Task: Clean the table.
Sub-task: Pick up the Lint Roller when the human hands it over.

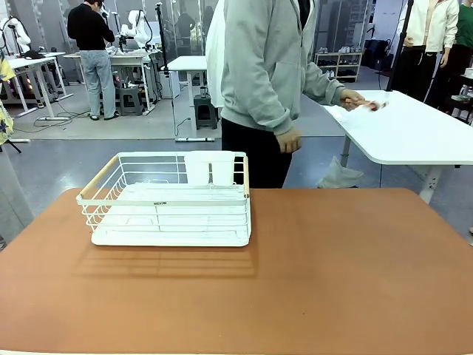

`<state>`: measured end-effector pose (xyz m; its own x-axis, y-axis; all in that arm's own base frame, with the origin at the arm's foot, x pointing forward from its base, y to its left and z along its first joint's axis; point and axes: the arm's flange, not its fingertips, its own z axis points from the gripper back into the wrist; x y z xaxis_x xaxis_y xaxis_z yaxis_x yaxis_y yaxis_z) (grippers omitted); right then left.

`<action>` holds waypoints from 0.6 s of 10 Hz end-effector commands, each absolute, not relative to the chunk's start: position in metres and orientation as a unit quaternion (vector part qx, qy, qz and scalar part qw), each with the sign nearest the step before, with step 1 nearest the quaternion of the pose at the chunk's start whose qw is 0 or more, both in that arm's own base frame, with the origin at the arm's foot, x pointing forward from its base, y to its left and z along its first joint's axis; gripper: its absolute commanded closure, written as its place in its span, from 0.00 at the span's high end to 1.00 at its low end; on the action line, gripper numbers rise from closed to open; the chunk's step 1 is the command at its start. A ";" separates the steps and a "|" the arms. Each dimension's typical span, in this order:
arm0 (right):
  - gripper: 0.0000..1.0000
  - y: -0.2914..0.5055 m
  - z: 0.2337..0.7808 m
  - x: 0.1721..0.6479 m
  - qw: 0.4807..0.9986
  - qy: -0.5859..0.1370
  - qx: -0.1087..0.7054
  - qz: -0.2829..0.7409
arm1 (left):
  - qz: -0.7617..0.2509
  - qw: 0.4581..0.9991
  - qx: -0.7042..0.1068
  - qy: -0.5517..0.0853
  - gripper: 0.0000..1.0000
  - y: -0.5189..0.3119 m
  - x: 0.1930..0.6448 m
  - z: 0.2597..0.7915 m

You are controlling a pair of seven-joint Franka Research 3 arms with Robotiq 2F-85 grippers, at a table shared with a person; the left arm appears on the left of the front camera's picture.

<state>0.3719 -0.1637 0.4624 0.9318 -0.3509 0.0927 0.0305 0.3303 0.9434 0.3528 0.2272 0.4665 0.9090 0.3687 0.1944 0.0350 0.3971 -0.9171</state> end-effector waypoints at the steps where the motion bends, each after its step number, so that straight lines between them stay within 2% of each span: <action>1: 1.00 -0.163 0.464 0.372 0.803 -0.144 0.566 -0.120 | 0.100 0.813 -0.541 -0.191 1.00 0.229 0.352 0.467; 6: 1.00 -0.163 0.464 0.372 0.803 -0.144 0.566 -0.120 | 0.100 0.813 -0.541 -0.191 1.00 0.229 0.352 0.467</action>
